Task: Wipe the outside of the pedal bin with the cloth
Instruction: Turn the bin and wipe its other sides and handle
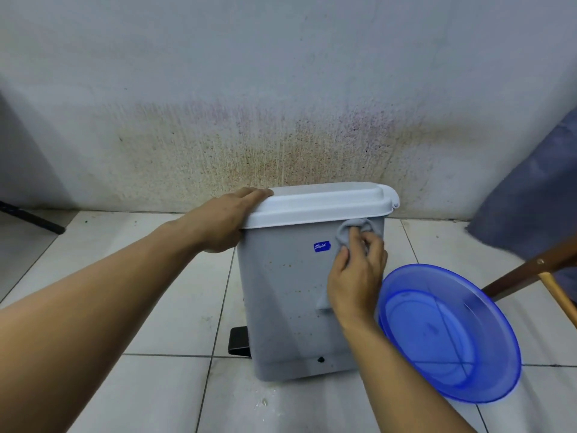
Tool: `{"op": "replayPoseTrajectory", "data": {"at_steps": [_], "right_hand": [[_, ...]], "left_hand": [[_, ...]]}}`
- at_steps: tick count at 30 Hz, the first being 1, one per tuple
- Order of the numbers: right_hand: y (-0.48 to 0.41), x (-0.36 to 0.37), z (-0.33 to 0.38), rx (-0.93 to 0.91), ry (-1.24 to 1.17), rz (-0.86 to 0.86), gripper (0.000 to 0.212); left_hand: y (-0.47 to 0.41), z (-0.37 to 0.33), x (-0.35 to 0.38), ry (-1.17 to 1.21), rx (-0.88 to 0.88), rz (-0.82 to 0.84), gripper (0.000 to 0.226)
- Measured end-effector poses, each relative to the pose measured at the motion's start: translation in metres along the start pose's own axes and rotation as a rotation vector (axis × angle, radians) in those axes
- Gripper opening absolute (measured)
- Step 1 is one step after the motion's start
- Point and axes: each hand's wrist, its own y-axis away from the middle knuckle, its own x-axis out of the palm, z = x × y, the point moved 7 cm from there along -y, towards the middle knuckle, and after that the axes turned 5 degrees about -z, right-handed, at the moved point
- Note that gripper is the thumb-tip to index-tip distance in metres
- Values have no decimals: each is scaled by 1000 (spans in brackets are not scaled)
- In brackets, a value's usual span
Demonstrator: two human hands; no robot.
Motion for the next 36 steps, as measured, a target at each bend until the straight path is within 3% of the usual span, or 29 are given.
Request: {"op": "replayPoseTrajectory", "data": {"at_steps": [8,15,22,31,36], "right_hand": [[39,33,63,-241,-38,157,46],[50,48,99,-707,71,343,53],[66,49,113,-872,179,405,58],[113,55,84,-899,192,524,55],[152,63,58,-916,203,660,65]], "left_hand": [[0,-1,4,-13,0,2,88],[-2,-3,2,-3,-5,9,88],[-1,-3,1,-58,-39,24,88],[-2,-1,3,-50,-68,29,87],[-1,-1,2,-42,-67,33,88]]}}
